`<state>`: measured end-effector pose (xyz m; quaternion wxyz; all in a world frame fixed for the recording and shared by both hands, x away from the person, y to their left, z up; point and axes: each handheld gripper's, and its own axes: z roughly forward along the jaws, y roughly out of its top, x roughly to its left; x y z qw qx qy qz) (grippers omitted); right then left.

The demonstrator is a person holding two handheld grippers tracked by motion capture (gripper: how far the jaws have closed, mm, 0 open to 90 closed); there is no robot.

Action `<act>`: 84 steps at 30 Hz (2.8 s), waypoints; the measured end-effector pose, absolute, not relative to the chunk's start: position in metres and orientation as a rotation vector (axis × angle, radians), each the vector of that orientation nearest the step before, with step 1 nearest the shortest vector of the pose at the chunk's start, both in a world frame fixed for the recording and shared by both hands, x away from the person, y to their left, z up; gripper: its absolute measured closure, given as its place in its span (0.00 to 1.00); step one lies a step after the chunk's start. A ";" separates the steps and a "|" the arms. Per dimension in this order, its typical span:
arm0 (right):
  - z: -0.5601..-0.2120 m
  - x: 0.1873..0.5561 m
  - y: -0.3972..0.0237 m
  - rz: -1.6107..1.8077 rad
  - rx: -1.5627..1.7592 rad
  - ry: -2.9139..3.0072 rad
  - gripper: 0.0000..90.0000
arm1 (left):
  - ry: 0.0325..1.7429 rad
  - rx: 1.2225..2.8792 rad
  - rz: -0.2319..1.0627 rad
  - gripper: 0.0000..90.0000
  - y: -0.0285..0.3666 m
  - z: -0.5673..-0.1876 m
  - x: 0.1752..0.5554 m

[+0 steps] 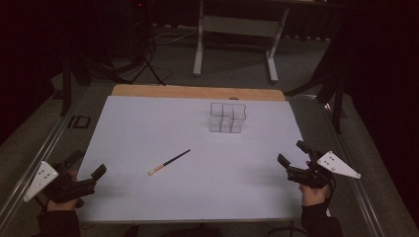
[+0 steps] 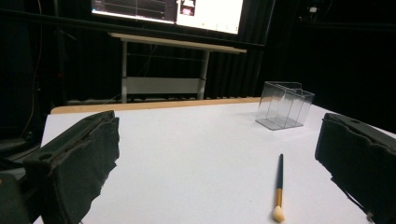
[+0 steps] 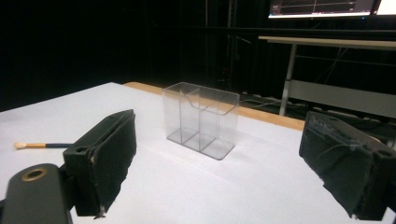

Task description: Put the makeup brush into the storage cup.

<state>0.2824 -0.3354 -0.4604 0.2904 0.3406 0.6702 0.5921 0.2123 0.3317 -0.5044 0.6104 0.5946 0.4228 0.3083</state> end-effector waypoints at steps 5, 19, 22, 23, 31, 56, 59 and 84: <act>-0.459 0.281 -0.332 1.550 0.892 1.795 0.12 | 0.977 1.372 0.704 0.00 0.331 -0.505 0.212; -0.455 0.279 -0.326 1.570 0.866 1.782 0.12 | 1.028 1.454 0.551 0.00 0.326 -0.491 0.216; -0.455 0.279 -0.325 1.573 0.864 1.787 0.12 | 1.028 1.508 0.502 0.00 0.318 -0.482 0.220; -0.455 0.279 -0.325 1.573 0.864 1.787 0.12 | 1.028 1.508 0.502 0.00 0.318 -0.482 0.220; -0.452 0.277 -0.320 1.575 0.832 1.794 0.12 | 0.975 1.616 0.444 0.00 0.307 -0.459 0.236; -0.452 0.278 -0.311 1.580 0.814 1.829 0.12 | 0.911 1.933 0.326 0.00 0.259 -0.410 0.296; -0.452 0.278 -0.310 1.580 0.811 1.829 0.12 | 0.903 1.977 0.310 0.00 0.251 -0.410 0.303; -0.456 0.282 -0.303 1.631 0.754 1.870 0.12 | 0.931 2.157 0.155 0.02 0.201 -0.437 0.337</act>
